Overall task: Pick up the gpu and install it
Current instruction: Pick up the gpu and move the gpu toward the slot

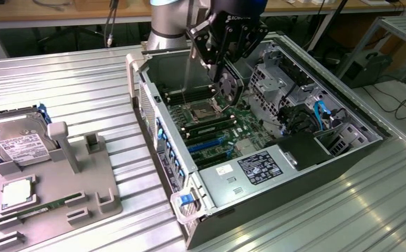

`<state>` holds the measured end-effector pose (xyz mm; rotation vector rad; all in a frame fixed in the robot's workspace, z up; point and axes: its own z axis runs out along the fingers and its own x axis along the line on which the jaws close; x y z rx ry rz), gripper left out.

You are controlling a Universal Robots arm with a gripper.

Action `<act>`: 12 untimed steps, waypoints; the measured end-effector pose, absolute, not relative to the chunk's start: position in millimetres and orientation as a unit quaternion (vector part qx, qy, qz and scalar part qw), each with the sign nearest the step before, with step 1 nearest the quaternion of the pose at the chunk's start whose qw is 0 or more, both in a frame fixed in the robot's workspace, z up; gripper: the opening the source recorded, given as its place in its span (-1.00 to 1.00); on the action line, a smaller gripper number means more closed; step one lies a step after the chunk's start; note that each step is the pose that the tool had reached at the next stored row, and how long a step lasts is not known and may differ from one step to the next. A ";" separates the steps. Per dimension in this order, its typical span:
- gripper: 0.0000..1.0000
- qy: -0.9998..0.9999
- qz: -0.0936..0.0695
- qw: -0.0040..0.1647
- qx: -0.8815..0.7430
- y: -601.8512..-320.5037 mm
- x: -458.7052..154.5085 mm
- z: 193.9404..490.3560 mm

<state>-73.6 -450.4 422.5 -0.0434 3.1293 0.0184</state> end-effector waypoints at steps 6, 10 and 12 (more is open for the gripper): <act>-0.44 1.000 0.006 0.006 -0.014 -450.4 -61.1 422.5; -0.44 1.000 0.006 0.006 -0.014 -450.4 -54.0 422.5; -0.44 1.000 0.006 0.006 -0.014 -450.4 -50.4 422.4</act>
